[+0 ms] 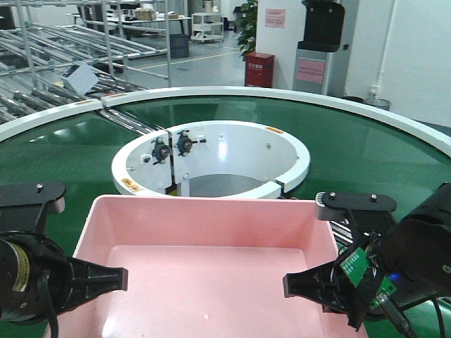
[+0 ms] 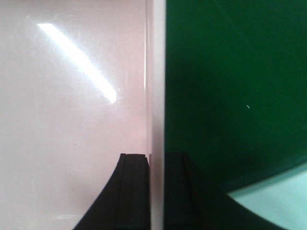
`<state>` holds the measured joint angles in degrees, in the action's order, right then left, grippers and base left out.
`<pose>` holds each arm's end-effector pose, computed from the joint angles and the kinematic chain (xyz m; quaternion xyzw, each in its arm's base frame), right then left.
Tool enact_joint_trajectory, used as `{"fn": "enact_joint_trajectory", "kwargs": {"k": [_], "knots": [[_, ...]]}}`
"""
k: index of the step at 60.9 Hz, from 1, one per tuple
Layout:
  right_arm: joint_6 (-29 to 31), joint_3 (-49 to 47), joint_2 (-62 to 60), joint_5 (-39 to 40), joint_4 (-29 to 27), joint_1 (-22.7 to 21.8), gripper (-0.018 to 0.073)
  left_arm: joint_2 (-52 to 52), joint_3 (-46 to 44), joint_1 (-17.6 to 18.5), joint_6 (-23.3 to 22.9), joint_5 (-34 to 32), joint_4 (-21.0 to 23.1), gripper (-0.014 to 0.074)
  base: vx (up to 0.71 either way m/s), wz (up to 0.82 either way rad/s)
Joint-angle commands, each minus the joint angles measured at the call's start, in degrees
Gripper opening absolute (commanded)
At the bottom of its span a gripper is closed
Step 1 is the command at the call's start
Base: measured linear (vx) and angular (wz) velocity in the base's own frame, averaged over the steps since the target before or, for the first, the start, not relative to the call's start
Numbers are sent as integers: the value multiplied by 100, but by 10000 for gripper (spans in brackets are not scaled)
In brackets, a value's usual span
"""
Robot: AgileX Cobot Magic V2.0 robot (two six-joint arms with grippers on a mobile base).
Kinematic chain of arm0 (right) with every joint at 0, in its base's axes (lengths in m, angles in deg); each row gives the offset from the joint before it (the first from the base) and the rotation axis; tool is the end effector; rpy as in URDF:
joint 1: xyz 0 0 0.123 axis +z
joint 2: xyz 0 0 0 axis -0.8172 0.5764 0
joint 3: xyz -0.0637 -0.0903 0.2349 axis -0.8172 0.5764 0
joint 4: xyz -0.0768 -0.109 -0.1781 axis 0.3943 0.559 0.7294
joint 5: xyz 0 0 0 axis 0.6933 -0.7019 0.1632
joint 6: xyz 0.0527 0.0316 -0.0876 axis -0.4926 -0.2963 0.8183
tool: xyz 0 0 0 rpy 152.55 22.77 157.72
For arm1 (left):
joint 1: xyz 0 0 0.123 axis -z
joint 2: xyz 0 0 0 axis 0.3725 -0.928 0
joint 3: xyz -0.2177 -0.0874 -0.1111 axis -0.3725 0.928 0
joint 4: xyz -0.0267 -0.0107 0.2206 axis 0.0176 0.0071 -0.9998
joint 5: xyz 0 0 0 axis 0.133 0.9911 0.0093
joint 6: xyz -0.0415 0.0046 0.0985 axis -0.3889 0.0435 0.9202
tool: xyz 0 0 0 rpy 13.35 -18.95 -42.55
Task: Grab pink bin and stack on right shelf
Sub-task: 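Hold the pink bin with both grippers while turning away from the conveyor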
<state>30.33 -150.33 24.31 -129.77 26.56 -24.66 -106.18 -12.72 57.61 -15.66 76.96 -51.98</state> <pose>0.2441 0.1196 0.2883 -0.0103 0.9622 0.0460 0.2684 0.2132 -0.1123 0.3112 -0.0401 0.9423 -0.0479 0.3290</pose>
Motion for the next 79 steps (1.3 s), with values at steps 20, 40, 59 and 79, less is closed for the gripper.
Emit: {"fn": "enact_joint_trajectory", "kwargs": {"k": [20,40,59,79], "knots": [[52,-159,-194,125,449,-39,-3,186,-163,21,-68,-197,-358,111,-13,-36],[52,-159,-194,120,475,-39,-3,186,-163,21,-68,-197,-358,111,-14,-56],[38,-159,-194,121,477,-39,-3,186,-163,21,-68,-197,-358,111,-14,-54],[38,-159,-194,115,482,-39,-3,186,-163,21,-68,-197,-358,111,-13,-55]]}}
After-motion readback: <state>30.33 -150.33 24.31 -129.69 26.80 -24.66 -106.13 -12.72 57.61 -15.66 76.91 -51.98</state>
